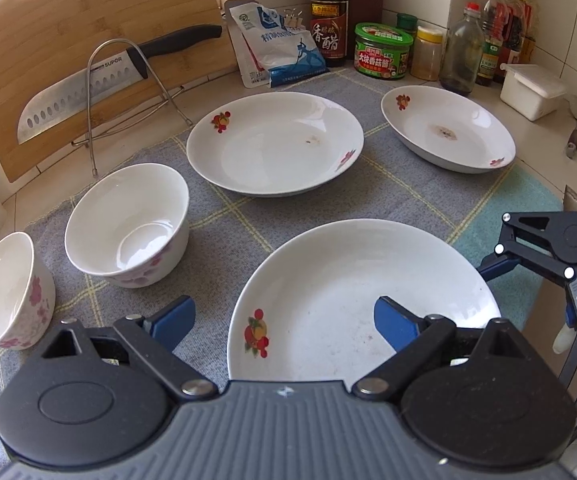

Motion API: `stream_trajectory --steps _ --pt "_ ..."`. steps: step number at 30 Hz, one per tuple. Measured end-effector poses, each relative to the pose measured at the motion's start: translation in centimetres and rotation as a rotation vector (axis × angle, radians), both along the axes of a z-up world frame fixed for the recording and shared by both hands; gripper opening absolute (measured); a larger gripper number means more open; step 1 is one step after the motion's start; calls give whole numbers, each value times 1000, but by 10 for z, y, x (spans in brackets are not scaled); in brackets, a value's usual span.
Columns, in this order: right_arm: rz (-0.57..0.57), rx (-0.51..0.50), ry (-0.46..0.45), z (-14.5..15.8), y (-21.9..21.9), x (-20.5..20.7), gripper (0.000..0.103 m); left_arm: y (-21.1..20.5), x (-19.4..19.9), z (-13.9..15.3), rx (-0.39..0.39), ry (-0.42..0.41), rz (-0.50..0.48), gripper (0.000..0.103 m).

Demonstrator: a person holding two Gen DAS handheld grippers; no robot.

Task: Organize plates and bowls
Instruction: 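Carry the held plate across the towel toward another white plate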

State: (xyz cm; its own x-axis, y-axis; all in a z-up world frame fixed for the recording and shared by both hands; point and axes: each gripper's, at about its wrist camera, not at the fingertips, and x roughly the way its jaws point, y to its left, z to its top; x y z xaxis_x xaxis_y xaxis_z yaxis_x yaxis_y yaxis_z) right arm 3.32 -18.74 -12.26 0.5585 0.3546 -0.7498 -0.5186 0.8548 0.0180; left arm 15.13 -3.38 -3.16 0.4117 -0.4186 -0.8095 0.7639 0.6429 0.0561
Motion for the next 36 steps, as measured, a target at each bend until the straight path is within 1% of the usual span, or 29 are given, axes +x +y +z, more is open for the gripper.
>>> stream_trajectory --steps 2,8,14,16,18,20,23,26,30,33,36 --pt "6 -55 -30 -3 2 1 103 -4 4 -3 9 22 -3 96" --pt "61 -39 -53 -6 3 1 103 -14 20 -13 59 102 -43 95" --pt "65 -18 -85 -8 8 -1 103 -16 39 -19 113 201 -93 93" --pt "52 -16 -89 -8 9 -1 103 -16 45 -23 132 248 -109 91" --pt "46 -15 -91 -8 9 -1 103 -17 51 -27 145 306 -124 86" --pt "40 -15 -93 -8 9 -1 103 -17 55 -31 150 352 -129 82" --pt "31 -17 -95 -8 10 -1 103 -19 57 -31 149 369 -162 80" --pt "21 -21 -98 -8 11 -2 103 -19 60 -30 145 403 -174 79" --pt "15 -27 -99 -8 12 -3 103 -18 67 -28 133 468 -180 76" --pt "14 -33 -96 -7 12 -2 103 -19 71 -28 128 490 -173 76" --pt "11 -38 -90 -6 14 -1 103 -20 70 -28 131 493 -183 77"
